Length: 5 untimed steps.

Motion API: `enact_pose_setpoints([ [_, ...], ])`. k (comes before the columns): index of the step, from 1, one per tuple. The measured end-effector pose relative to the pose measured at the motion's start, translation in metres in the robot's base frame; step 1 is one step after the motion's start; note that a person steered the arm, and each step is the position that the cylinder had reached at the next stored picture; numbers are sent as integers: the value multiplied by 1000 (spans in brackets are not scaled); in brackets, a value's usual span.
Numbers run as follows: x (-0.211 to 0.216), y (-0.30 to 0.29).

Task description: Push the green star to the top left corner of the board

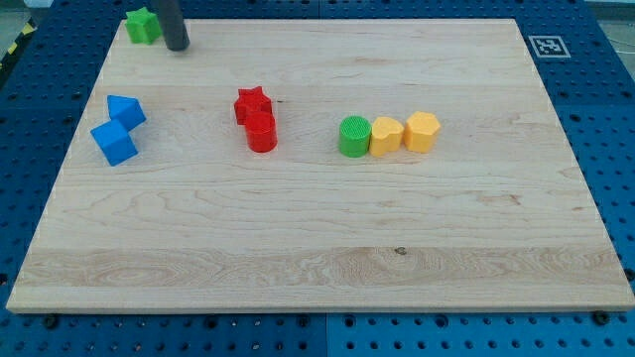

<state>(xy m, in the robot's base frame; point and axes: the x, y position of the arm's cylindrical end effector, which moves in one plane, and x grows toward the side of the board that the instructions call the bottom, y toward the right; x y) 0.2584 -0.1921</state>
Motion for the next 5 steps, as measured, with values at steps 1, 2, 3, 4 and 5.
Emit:
enact_pose_setpoints([
  [1, 18, 30],
  [2, 34, 81],
  [3, 41, 139],
  [4, 49, 180],
  [5, 71, 205],
])
